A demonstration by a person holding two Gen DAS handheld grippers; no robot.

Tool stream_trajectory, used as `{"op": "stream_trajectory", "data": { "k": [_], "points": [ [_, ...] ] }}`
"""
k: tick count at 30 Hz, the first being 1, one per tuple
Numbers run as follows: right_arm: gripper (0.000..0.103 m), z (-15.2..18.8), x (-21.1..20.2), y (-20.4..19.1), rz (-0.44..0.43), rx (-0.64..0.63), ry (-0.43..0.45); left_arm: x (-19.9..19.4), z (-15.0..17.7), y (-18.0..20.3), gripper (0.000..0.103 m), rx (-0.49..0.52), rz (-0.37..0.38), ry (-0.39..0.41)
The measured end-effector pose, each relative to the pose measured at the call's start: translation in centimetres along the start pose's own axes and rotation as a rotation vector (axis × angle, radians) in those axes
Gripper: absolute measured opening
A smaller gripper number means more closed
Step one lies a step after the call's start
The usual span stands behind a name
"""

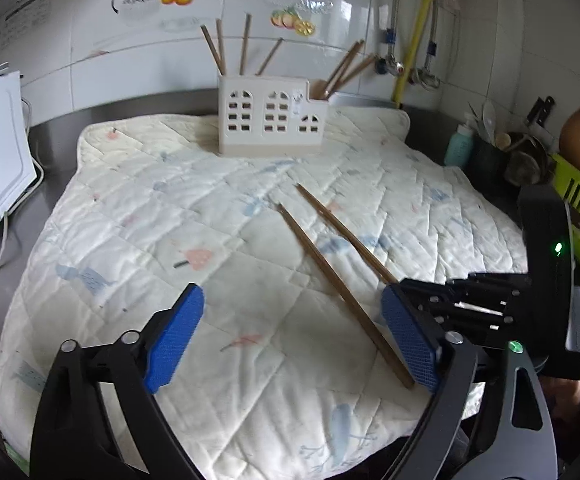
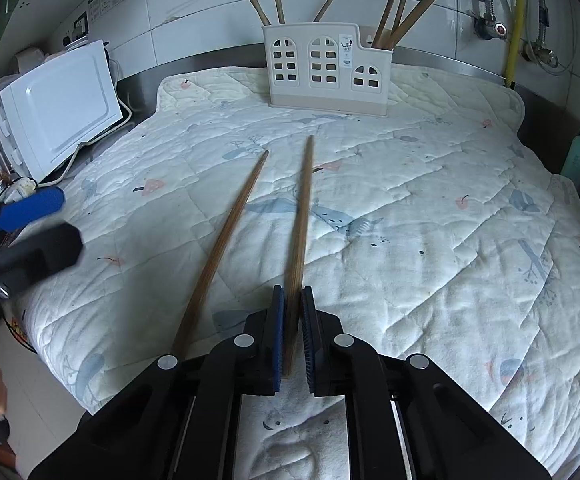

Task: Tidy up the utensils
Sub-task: 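Close the right gripper on a chopstick while the left gripper moves over the other, then lift the right gripper's chopstick while the left gripper lowers onto the last chopstick and closes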

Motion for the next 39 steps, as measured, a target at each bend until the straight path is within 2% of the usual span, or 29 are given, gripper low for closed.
{"op": "stream_trajectory", "data": {
  "k": [7, 14, 22, 30, 33, 39],
  "points": [
    [0.006, -0.3, -0.8, 1.0, 0.022, 0.008, 0.010, 0.8, 0.4, 1.2, 0.086, 0.004, 0.028, -0.009],
    [0.006, -1.8, -3.7, 2.5, 0.057, -0.003, 0.064, 1.7, 0.2, 3.0, 0.085, -0.024, 0.073, -0.017],
    [0.006, -3.6, -6.4, 3.9, 0.082, -0.005, 0.118, 3.9, 0.5, 4.5, 0.071, -0.073, 0.102, -0.075],
    [0.006, -4.9, -7.3, 4.7, 0.079, 0.006, 0.138, 6.1, 1.2, 5.0, 0.065, -0.101, 0.090, -0.138],
    [0.006, -5.3, -7.6, 4.7, 0.078, 0.003, 0.150, 6.6, 1.5, 4.9, 0.065, -0.109, 0.063, -0.151],
    [0.006, -5.8, -7.7, 4.7, 0.071, -0.001, 0.162, 7.4, 1.8, 4.8, 0.058, -0.132, 0.028, -0.168]
  ]
}}
Point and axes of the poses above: each gripper's, at about its wrist camera, not at the fingertips, and x roughly the way its jaws point, y to its right, z to its underside, the point moved 8 cm from there along x, roughly the way its jaws point, and after that the axes turned 2 degrees about -y, right-handed, at the moved point
